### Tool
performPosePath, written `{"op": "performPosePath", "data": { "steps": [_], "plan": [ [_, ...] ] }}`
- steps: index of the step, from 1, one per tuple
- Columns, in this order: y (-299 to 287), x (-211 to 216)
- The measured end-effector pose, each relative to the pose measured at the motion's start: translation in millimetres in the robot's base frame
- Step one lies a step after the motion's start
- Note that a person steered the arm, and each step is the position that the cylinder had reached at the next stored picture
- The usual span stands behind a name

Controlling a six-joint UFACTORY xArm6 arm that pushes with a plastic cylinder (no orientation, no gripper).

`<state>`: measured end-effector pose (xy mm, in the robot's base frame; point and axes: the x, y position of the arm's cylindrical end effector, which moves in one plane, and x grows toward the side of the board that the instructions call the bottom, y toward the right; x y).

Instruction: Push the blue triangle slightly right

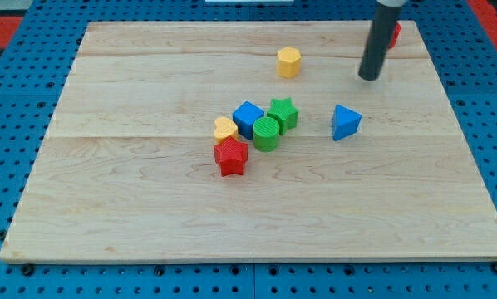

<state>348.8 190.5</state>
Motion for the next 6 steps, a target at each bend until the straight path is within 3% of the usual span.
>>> {"op": "performPosePath", "data": {
  "steps": [2, 4, 6],
  "plan": [
    [7.2, 127.8],
    [-92.5, 132.2],
    [-109.8, 130.3]
  ]
}}
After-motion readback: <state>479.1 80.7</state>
